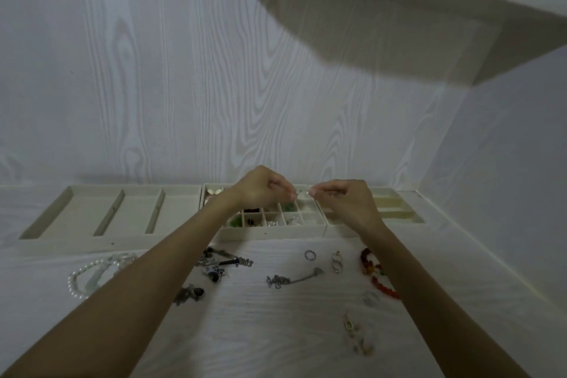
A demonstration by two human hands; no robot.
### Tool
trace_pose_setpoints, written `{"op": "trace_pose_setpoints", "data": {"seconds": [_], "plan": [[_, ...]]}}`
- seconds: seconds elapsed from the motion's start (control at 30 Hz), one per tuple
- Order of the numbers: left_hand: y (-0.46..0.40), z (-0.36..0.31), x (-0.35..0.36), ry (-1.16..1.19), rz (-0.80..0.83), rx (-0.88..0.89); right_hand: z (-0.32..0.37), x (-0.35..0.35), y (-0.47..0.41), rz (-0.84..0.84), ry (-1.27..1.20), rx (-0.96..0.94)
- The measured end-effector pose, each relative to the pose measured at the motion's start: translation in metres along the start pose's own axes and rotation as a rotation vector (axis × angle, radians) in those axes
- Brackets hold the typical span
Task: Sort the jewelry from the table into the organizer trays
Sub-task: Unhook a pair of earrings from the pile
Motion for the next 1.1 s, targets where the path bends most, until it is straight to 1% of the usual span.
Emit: {"op": "trace_pose_setpoints", "data": {"seconds": [0.2,0.4,0.57,0.8,0.9,1.03,1.1], "plan": [[-0.016,0.02,0.018,-0.251,0.123,-0.036,-0.032,0.016,-0.015,0.084,0.093,0.037],[-0.02,0.026,0.027,-0.458,0.172,-0.033,-0.041,0.025,-0.018,0.142,0.229,-0.029],[-0.022,0.027,0.035,-0.565,0.274,-0.05,-0.038,0.035,-0.021,0.191,0.368,-0.097],[-0.023,0.025,0.026,-0.577,0.23,-0.06,-0.031,0.044,-0.024,0.217,0.497,-0.125],[-0.02,0.023,0.022,-0.577,0.206,-0.059,-0.029,0.051,-0.027,0.226,0.483,-0.114],[-0.019,0.017,0.019,-0.566,0.157,-0.038,-0.029,0.055,-0.028,0.248,0.395,-0.047],[-0.02,0.017,0.02,-0.559,0.139,-0.041,-0.03,0.056,-0.027,0.254,0.418,-0.035]]}}
Point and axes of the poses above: each hand's wrist, its own y-axis away from the middle knuckle, its own x-axis out of the palm, z = x × y, the point moved 10 cm from there along -y, towards the middle knuckle, and after that the axes turned 4 degrees about x, right-handed, at the moved point
